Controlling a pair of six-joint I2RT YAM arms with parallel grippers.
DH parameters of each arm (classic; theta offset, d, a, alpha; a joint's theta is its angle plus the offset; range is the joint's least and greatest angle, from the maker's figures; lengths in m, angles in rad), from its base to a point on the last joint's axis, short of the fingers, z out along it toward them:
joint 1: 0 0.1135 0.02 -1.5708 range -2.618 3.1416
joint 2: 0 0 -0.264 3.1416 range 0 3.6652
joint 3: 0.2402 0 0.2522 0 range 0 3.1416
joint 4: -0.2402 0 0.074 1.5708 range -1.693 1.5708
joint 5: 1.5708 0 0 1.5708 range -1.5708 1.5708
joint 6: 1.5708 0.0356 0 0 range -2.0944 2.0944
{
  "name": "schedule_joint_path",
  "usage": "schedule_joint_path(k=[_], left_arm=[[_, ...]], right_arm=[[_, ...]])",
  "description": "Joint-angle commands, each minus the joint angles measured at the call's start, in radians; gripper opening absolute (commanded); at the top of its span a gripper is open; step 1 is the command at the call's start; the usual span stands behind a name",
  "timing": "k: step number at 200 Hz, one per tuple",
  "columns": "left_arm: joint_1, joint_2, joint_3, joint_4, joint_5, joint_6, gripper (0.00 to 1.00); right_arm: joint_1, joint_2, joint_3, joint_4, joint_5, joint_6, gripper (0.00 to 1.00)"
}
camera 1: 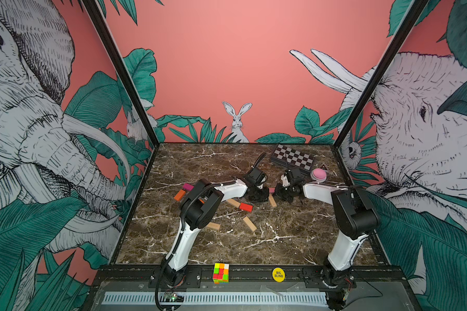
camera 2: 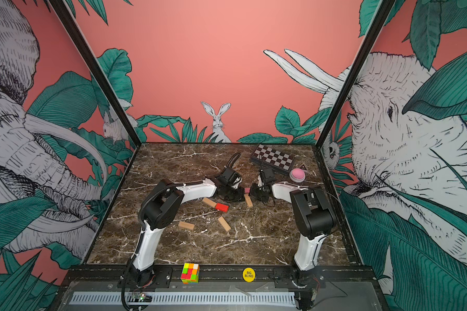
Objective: Assemble the letter p with building blocks
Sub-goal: Assemble the building block at the center of the board.
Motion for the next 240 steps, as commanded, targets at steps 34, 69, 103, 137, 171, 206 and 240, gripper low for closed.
schedule_joint_path(k=[34,69,103,137,171,206,240], left_arm=[[0.013,0.019,0.025,-0.040,-0.020,-0.004,0.06],[0.018,0.020,0.028,-0.042,-0.026,-0.001,0.06],[0.020,0.025,0.035,-0.048,-0.026,0.003,0.06],[0.021,0.037,0.048,-0.049,-0.017,0.003,0.06],[0.022,0.046,0.058,-0.051,-0.019,0.005,0.06],[0.022,0.050,0.063,-0.056,-0.016,0.006,0.06],[0.022,0.054,0.068,-0.063,-0.018,0.005,0.06]], right_arm=[[0.002,-0.025,-0.023,-0.034,0.019,0.004,0.09],[0.002,-0.011,-0.018,-0.027,0.012,0.013,0.09],[0.002,-0.020,-0.029,-0.023,0.010,0.016,0.09],[0.002,-0.029,-0.041,-0.017,0.008,0.019,0.09],[0.002,-0.032,-0.043,-0.015,0.005,0.022,0.09],[0.002,-0.020,-0.032,-0.018,0.004,0.018,0.09],[0.002,-0.012,-0.022,-0.019,0.005,0.018,0.09]])
